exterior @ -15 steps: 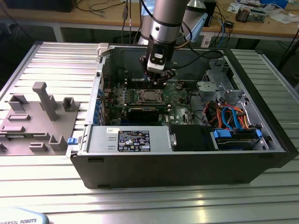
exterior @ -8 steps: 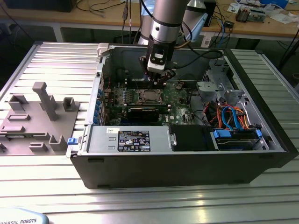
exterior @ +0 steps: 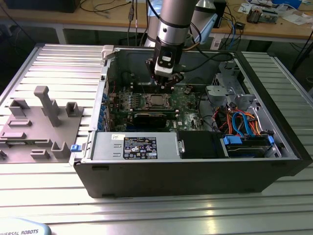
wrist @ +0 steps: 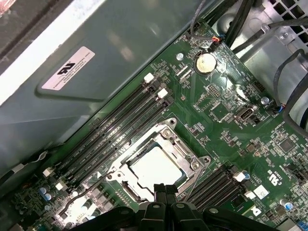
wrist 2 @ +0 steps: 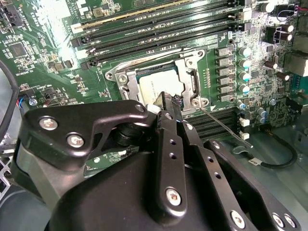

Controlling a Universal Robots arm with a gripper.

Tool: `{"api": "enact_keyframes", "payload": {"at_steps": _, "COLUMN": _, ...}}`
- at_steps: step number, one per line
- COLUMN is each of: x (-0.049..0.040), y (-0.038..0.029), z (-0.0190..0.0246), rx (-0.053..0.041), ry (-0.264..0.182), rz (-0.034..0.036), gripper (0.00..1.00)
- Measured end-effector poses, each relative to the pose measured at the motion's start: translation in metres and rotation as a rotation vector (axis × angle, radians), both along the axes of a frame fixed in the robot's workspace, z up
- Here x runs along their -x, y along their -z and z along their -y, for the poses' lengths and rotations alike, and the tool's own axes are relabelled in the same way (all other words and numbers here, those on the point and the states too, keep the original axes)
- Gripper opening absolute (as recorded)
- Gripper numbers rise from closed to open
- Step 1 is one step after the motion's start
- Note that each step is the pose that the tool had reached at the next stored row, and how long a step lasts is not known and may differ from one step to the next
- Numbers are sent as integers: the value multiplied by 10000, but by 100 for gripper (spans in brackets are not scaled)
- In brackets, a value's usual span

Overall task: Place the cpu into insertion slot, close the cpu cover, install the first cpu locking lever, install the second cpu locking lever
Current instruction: 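Install the first cpu locking lever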

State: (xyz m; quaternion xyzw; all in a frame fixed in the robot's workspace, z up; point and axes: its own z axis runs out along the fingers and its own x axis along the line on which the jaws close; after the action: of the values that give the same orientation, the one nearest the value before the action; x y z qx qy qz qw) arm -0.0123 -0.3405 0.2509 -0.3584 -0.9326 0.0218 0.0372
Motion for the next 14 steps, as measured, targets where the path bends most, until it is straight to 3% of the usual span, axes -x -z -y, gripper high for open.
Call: {"api": "enact_keyframes", "payload": {"at_steps": 14, "x": 0, "y": 0, "z": 0, "rx": 0, "ry": -182, "rz": 0, "gripper": 11}}
